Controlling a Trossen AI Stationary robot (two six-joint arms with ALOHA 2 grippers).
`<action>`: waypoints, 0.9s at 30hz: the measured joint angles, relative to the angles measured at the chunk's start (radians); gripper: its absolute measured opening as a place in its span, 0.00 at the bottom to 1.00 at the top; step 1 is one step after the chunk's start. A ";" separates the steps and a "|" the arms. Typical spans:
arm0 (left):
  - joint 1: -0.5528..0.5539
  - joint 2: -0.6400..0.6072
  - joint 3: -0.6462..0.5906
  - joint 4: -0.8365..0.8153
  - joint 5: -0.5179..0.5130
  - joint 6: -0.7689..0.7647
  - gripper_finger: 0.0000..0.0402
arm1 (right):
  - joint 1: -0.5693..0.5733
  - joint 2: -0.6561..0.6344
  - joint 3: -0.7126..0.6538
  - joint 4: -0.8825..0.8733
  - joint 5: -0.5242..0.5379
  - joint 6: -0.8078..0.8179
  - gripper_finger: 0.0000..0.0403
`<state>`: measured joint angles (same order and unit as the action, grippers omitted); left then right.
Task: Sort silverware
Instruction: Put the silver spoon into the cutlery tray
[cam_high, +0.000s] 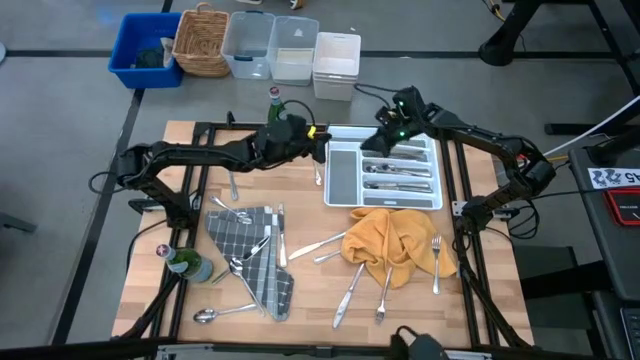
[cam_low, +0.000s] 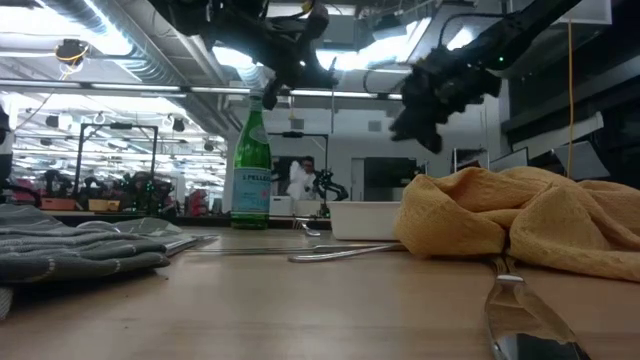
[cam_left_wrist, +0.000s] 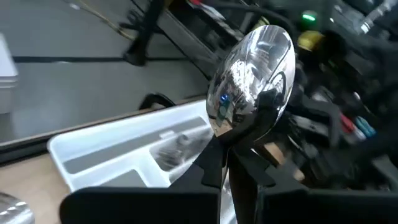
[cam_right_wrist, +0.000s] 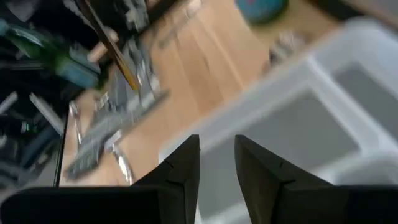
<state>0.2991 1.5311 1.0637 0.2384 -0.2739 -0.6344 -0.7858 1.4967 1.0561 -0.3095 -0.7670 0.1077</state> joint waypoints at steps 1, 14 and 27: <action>-0.003 0.000 0.000 0.002 -0.030 -0.024 0.01 | 0.016 0.000 0.000 0.052 0.013 0.022 0.26; -0.006 0.000 0.000 0.001 -0.201 -0.139 0.01 | 0.351 0.000 0.000 0.415 0.655 0.044 0.26; -0.027 0.000 0.000 0.011 -0.203 -0.179 0.01 | 0.488 0.000 0.000 0.450 0.880 0.043 0.26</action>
<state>0.2716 1.5311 1.0637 0.2494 -0.4770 -0.8135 -0.2975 1.4967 1.0561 0.1401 0.1131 0.1509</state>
